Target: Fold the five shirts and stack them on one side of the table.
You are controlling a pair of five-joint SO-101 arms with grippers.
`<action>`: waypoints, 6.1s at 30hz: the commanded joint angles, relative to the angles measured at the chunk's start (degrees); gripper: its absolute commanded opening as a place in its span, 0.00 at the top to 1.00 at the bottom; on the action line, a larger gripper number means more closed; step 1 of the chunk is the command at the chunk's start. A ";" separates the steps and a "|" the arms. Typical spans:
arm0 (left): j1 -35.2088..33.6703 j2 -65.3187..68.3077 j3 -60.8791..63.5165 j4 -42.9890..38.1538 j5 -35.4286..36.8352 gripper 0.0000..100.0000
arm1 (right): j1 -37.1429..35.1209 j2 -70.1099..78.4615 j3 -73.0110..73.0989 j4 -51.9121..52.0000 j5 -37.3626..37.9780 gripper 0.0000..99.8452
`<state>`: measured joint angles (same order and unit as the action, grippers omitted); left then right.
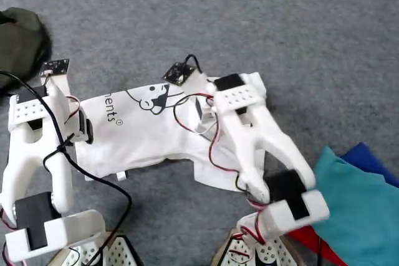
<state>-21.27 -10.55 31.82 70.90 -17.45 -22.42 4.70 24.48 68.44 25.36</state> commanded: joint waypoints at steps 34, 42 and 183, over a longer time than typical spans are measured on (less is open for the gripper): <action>0.26 -2.68 2.02 0.00 2.90 0.85 | 13.05 -19.03 5.23 -8.35 10.81 1.00; 6.33 -2.33 1.58 -3.60 6.68 0.85 | 13.23 -2.59 -11.82 -10.20 11.69 1.00; -6.33 -2.68 10.29 -28.75 30.07 0.98 | 4.44 -53.67 35.47 12.75 25.05 0.83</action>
<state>-26.73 -9.93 41.93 43.21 11.91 -17.32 -48.13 59.38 80.48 49.45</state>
